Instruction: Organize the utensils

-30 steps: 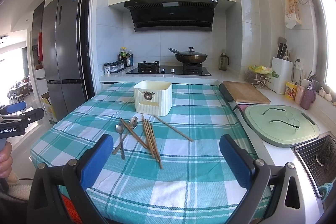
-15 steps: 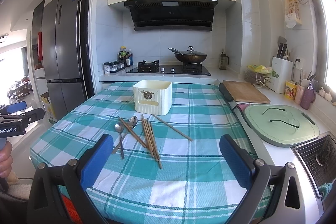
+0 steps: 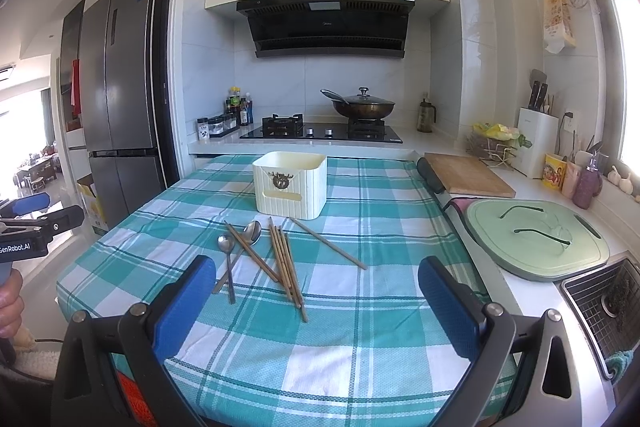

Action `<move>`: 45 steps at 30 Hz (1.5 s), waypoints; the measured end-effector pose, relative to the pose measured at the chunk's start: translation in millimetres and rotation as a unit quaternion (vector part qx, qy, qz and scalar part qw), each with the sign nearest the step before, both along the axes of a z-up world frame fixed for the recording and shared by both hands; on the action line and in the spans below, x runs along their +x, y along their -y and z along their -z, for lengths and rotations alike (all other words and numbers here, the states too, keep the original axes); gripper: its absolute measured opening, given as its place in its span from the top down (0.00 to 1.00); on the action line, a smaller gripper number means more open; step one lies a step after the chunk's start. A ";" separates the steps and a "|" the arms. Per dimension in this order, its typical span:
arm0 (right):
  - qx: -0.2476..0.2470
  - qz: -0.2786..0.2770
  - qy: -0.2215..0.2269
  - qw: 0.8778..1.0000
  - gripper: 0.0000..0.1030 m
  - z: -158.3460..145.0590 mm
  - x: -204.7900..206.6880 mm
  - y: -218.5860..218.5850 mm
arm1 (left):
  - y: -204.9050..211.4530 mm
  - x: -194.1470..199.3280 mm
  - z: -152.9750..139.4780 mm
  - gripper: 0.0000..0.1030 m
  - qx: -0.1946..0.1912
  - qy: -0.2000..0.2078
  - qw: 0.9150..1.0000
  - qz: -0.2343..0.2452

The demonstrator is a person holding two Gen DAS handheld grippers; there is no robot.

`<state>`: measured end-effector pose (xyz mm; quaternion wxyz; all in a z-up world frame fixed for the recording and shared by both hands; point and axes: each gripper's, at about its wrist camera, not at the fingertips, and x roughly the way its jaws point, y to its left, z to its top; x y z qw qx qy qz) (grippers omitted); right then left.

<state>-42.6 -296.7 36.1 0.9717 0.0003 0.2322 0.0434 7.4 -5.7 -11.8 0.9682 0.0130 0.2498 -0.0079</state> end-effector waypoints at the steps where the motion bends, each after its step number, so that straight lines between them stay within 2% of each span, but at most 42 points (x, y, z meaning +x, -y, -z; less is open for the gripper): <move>1: 0.000 0.000 0.000 1.000 0.00 0.1 -0.1 0.0 | 0.0 -0.1 0.0 0.00 0.000 0.000 1.000 0.000; 17: 0.001 -0.001 -0.004 1.000 0.00 1.1 5.1 1.7 | -0.2 4.8 2.5 0.00 0.001 -0.005 1.000 0.001; 31: 0.012 0.002 -0.019 1.000 0.00 12.5 18.6 7.7 | 10.4 28.1 13.2 0.00 0.007 -0.050 0.999 0.006; 38: 0.018 -0.001 -0.046 0.999 0.00 29.1 42.7 10.5 | 18.6 64.9 31.9 0.00 0.014 -0.094 0.995 0.007; 45: 0.025 -0.002 -0.071 0.997 0.00 47.3 69.7 16.3 | 29.7 151.2 82.6 0.00 0.024 -0.159 0.987 -0.016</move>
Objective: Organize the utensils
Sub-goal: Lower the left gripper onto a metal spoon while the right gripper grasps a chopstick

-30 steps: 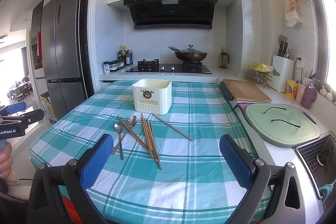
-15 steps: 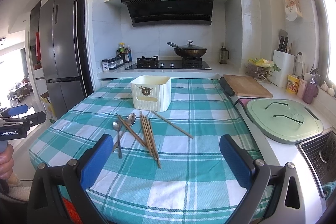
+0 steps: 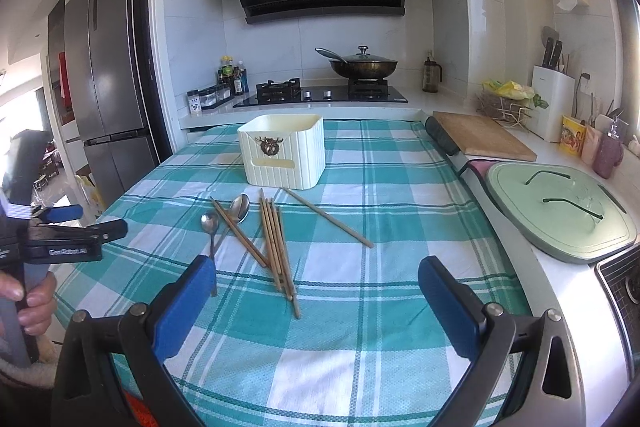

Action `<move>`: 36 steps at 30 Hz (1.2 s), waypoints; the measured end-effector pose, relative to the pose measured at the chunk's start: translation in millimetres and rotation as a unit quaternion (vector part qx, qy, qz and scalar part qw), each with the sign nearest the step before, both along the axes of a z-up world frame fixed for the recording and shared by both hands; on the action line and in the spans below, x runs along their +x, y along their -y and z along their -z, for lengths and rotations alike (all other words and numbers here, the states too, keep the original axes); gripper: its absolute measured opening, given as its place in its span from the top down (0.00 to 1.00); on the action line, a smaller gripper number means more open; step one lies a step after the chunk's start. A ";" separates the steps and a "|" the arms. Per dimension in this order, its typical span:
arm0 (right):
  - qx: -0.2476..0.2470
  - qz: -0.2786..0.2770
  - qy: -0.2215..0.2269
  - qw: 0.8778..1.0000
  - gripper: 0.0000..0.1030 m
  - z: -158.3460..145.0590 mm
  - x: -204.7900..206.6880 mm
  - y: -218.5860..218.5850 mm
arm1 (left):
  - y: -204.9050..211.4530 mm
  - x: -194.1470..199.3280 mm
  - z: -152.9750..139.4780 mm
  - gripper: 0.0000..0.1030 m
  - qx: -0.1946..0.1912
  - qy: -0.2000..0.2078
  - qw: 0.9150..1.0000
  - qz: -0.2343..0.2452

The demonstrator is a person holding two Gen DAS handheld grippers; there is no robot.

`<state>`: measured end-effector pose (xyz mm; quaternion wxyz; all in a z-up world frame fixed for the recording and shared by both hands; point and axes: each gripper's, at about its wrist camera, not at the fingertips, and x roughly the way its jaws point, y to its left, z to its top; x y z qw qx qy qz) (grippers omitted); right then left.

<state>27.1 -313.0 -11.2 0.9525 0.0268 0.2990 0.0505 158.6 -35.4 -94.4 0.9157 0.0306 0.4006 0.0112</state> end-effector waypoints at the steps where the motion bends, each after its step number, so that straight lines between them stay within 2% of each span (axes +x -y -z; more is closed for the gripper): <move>1: 0.001 0.001 -0.003 1.000 0.00 1.8 2.8 1.4 | 0.5 13.6 10.4 0.00 -0.001 -0.012 1.000 -0.008; 6: 0.001 0.016 -0.019 1.000 0.00 12.5 16.2 12.0 | 1.7 68.7 53.4 0.00 -0.008 -0.059 0.997 -0.043; 11: 0.004 0.025 -0.038 0.999 0.00 23.1 29.1 21.5 | 0.6 105.4 80.6 0.00 -0.032 -0.100 0.992 -0.072; 16: -0.006 0.015 -0.038 0.999 0.00 24.2 47.2 27.7 | -1.0 124.6 100.4 0.00 -0.036 -0.123 0.987 -0.098; 21: -0.056 -0.016 -0.025 0.998 0.00 33.0 100.2 32.4 | -4.9 126.7 105.7 0.00 -0.041 -0.119 0.986 -0.108; 25: -0.099 -0.061 -0.068 0.991 0.00 65.8 169.2 26.8 | -5.3 125.8 106.7 0.00 -0.038 -0.116 0.987 -0.104; 29: -0.131 -0.134 -0.133 0.973 0.00 112.5 233.4 9.1 | -10.0 123.7 106.8 0.00 -0.035 -0.117 0.988 -0.090; 33: -0.137 -0.181 -0.170 0.959 0.02 146.9 266.6 -13.0 | -17.5 122.8 106.2 0.00 -0.030 -0.119 0.990 -0.065; 34: -0.135 -0.190 -0.179 0.956 0.07 154.1 273.4 -17.9 | -20.0 122.7 106.2 0.00 -0.030 -0.120 0.991 -0.057; 35: -0.129 -0.195 -0.186 0.954 0.07 158.2 277.1 -20.0 | -22.5 122.9 106.2 0.00 -0.031 -0.121 0.991 -0.049; 36: -0.108 -0.196 -0.187 0.957 0.15 157.9 280.5 -18.6 | -25.3 123.1 106.2 0.00 -0.032 -0.123 0.991 -0.042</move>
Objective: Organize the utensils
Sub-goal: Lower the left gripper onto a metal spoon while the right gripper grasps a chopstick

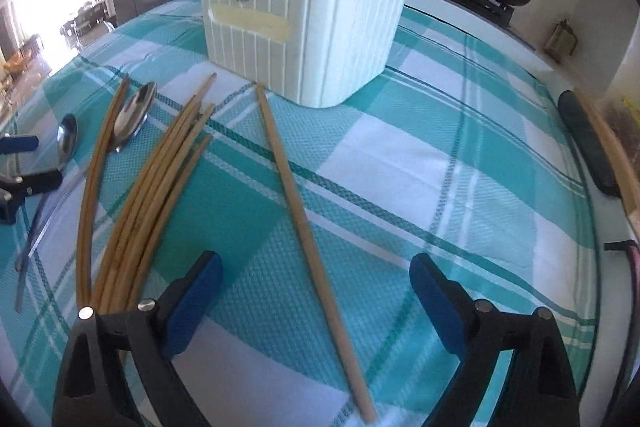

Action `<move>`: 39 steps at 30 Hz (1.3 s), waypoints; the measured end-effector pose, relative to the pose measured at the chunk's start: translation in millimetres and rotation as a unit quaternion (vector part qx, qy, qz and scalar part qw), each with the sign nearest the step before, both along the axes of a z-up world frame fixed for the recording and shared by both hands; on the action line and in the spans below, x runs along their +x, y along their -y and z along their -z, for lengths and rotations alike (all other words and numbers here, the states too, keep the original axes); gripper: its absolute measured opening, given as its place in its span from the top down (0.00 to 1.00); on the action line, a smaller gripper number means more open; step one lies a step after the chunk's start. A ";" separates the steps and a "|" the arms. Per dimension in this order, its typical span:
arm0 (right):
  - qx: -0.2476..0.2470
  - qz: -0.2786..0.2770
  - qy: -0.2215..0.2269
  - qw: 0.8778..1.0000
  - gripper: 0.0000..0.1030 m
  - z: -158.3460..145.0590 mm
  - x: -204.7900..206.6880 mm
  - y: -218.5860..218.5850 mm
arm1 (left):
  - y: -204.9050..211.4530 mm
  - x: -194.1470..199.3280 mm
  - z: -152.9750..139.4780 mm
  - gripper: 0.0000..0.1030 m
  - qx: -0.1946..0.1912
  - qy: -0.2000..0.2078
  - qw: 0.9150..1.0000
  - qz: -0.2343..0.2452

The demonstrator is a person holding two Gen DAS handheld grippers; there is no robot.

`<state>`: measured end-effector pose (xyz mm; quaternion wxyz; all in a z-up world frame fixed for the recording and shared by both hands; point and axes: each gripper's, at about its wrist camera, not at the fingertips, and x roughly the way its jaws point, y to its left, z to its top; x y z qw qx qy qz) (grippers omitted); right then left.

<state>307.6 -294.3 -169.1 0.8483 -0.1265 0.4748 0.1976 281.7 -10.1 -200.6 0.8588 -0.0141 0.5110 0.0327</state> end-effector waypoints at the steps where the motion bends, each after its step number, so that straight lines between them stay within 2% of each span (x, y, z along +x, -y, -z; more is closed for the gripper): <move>1: 0.021 0.006 -0.016 1.000 0.23 0.6 3.6 1.7 | -2.4 0.0 0.0 0.00 0.001 -0.001 1.000 0.008; 2: 0.026 0.014 -0.018 0.999 0.30 -1.2 3.4 2.0 | -4.6 -0.3 0.0 0.00 0.001 -0.001 1.000 0.017; 3: 0.021 0.022 -0.014 0.999 0.46 -3.1 1.5 2.3 | -6.8 -0.3 0.1 0.00 0.001 -0.002 1.000 0.026; 4: 0.021 0.026 -0.013 0.999 0.57 -4.2 0.7 2.7 | -8.9 -0.3 0.2 0.00 0.001 -0.004 0.999 0.035; 6: 0.013 0.046 -0.013 0.999 0.72 -6.4 -7.2 6.0 | -12.1 -0.7 0.2 0.00 0.001 -0.010 0.998 0.055; 7: 0.013 0.055 -0.016 0.998 0.77 -7.5 -9.2 9.3 | -14.0 -0.3 0.1 0.00 0.002 -0.013 0.998 0.067; 10: 0.009 0.094 -0.022 0.995 0.83 -9.7 -26.6 19.6 | -20.1 -0.9 0.0 0.00 0.007 -0.016 0.994 0.104; 15: 0.006 0.141 -0.032 0.989 0.84 -14.3 -62.8 32.8 | -37.9 7.3 1.6 0.00 0.012 -0.014 0.986 0.166; 19: 0.004 0.172 -0.039 0.984 0.84 -17.4 -90.6 35.5 | -51.2 26.2 3.5 0.00 0.017 -0.006 0.983 0.180; 21: 0.005 0.186 -0.042 0.982 0.84 -19.0 -102.3 35.5 | -57.0 35.3 3.4 0.00 0.021 -0.010 0.989 0.144; 23: 0.006 0.198 -0.043 0.979 0.84 -20.0 -111.5 34.6 | -59.6 36.0 2.9 0.00 0.009 -0.025 0.995 0.098; 27: 0.010 0.204 -0.040 0.978 0.84 -21.1 -121.9 32.9 | -53.8 13.5 4.4 0.00 -0.045 -0.023 0.999 0.008; 28: 0.010 0.204 -0.039 0.978 0.84 -21.0 -122.9 32.3 | -45.3 7.2 4.7 0.00 -0.028 -0.015 0.999 -0.010; 31: 0.016 0.200 -0.038 0.979 0.84 -20.8 -122.1 31.2 | -19.9 -5.3 7.7 0.00 0.009 0.008 1.000 -0.027; 34: 0.018 0.194 -0.036 0.980 0.84 -20.9 -122.2 30.1 | -12.8 -18.5 7.4 0.00 0.013 0.006 0.999 -0.040; 39: 0.031 0.195 -0.036 0.980 0.84 -20.9 -124.0 35.5 | -20.5 -41.6 5.0 0.00 0.035 -0.005 0.999 0.035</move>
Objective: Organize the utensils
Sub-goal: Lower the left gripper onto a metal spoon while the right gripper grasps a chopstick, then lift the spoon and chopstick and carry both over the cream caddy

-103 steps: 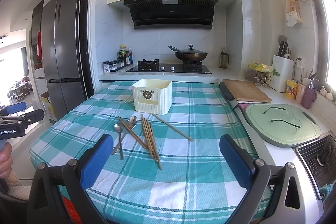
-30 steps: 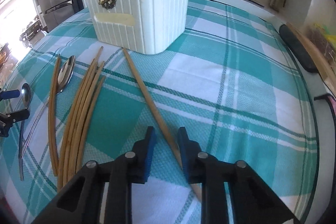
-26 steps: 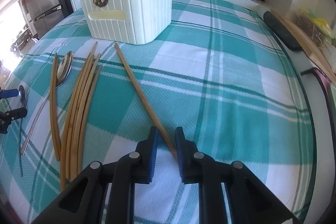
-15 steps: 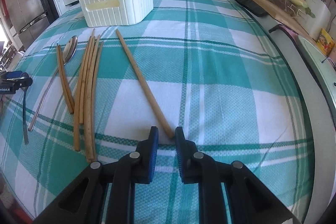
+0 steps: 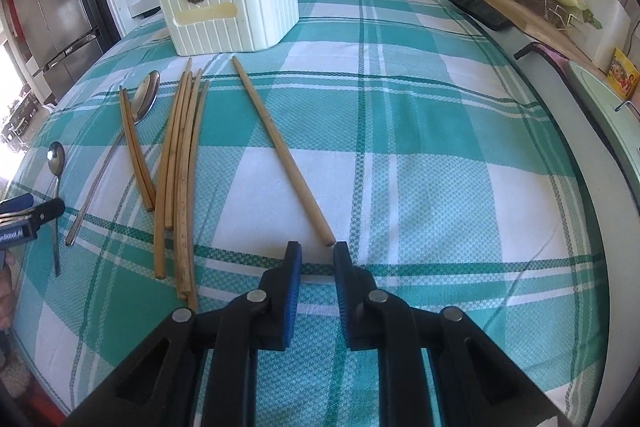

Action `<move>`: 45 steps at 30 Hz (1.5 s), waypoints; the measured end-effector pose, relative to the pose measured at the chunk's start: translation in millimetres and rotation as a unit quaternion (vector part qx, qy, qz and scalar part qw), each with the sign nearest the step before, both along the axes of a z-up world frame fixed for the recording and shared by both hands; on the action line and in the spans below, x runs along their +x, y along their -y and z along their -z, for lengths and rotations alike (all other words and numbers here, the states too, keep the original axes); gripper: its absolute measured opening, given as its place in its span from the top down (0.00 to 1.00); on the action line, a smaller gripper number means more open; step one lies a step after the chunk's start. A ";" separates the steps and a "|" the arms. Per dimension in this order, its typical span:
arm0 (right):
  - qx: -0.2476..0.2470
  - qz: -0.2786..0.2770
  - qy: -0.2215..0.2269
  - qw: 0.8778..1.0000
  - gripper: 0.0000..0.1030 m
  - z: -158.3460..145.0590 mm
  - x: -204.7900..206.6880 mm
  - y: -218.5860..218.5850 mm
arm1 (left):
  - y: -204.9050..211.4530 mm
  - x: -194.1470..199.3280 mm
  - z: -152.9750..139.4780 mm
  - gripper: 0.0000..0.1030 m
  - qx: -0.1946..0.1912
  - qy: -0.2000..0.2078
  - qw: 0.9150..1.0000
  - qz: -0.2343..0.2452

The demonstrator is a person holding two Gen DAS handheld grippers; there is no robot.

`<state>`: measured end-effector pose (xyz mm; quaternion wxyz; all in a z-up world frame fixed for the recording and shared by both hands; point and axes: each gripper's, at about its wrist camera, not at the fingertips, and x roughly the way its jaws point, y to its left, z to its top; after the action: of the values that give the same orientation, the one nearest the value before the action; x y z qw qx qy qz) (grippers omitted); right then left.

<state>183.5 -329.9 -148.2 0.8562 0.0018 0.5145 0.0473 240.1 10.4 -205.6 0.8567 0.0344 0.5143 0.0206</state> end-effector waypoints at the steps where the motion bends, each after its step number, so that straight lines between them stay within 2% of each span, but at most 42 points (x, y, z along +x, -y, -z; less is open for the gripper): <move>1: 0.000 0.001 0.000 1.000 0.84 -0.1 -0.6 0.9 | -6.1 -8.1 -1.6 0.00 0.008 0.001 1.000 0.020; 4: -0.003 0.003 -0.001 1.000 0.84 -0.1 -4.0 3.6 | -23.2 -11.5 -3.9 0.00 0.034 0.002 0.998 0.058; 6: -0.006 0.006 -0.002 1.000 0.84 -0.5 -7.4 5.2 | -35.6 -9.7 -5.1 0.00 0.041 0.000 0.997 0.063; 11: 0.000 -0.014 -0.009 1.000 0.83 -4.3 -7.4 4.9 | -47.4 0.9 -2.4 0.00 -0.008 -0.011 0.998 0.056; 12: -0.005 -0.026 -0.010 1.000 0.80 -5.9 -3.5 2.9 | -45.0 2.6 -1.4 0.00 -0.016 -0.010 0.998 0.058; 13: -0.020 -0.041 -0.008 0.999 0.66 -8.1 2.8 0.4 | -40.0 7.6 0.3 0.00 -0.028 -0.009 0.998 0.062; 15: -0.035 -0.083 -0.007 0.996 0.49 -8.7 17.5 -4.6 | -32.0 14.2 1.1 0.00 -0.036 -0.006 0.997 0.063; 18: -0.059 -0.120 -0.014 0.991 0.49 -0.6 43.7 -6.8 | -17.8 21.7 0.6 0.00 -0.035 0.001 0.997 0.065; 20: -0.050 -0.149 -0.017 0.987 0.51 3.5 63.6 -10.5 | -9.9 25.3 0.1 0.01 -0.033 0.007 0.997 0.065; 21: -0.043 -0.163 -0.021 0.985 0.59 5.0 73.2 -14.3 | -6.7 27.2 -0.3 0.02 -0.034 0.010 0.997 0.065; 22: -0.035 -0.176 -0.021 0.984 0.61 5.7 83.5 -19.9 | -4.6 29.4 -0.7 0.03 -0.035 0.012 0.997 0.065; 25: -0.027 -0.208 -0.021 0.977 0.73 7.5 115.5 -42.6 | -0.2 37.5 -3.4 0.11 -0.038 0.014 0.997 0.068; 27: -0.021 -0.223 -0.021 0.974 0.80 8.9 139.3 -61.7 | 1.1 43.3 -5.3 0.20 -0.039 0.015 0.997 0.070; 28: -0.018 -0.227 -0.021 0.974 0.81 10.0 152.3 -71.7 | 1.1 45.7 -6.0 0.22 -0.040 0.016 0.996 0.072; 30: -0.007 -0.225 -0.022 0.974 0.85 11.5 171.5 -85.8 | 0.7 49.6 -8.0 0.37 -0.045 0.020 0.996 0.074; 31: -0.004 -0.222 -0.022 0.975 0.93 12.3 179.2 -89.6 | -0.6 50.6 -9.4 0.45 -0.048 0.025 0.996 0.075; 32: -0.002 -0.218 -0.023 0.976 0.93 12.7 186.3 -93.1 | -1.8 51.8 -10.5 0.65 -0.051 0.030 0.995 0.077; 35: 0.009 -0.203 -0.024 0.979 0.94 12.1 195.7 -97.5 | -8.9 53.9 -12.3 0.65 -0.073 0.034 0.994 0.075; 38: 0.032 -0.187 -0.006 0.982 0.94 0.6 184.1 -90.5 | -14.0 48.7 -17.4 0.65 -0.082 0.043 0.993 0.074; 45: 0.097 -0.164 0.064 0.980 0.94 -66.7 122.7 -52.1 | -15.1 28.7 -53.9 0.65 -0.095 0.088 0.988 0.088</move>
<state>306.3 -277.7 -81.5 0.8637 -0.0029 0.4450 0.2367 268.8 25.5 -151.6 0.8965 -0.0045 0.4313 -0.1009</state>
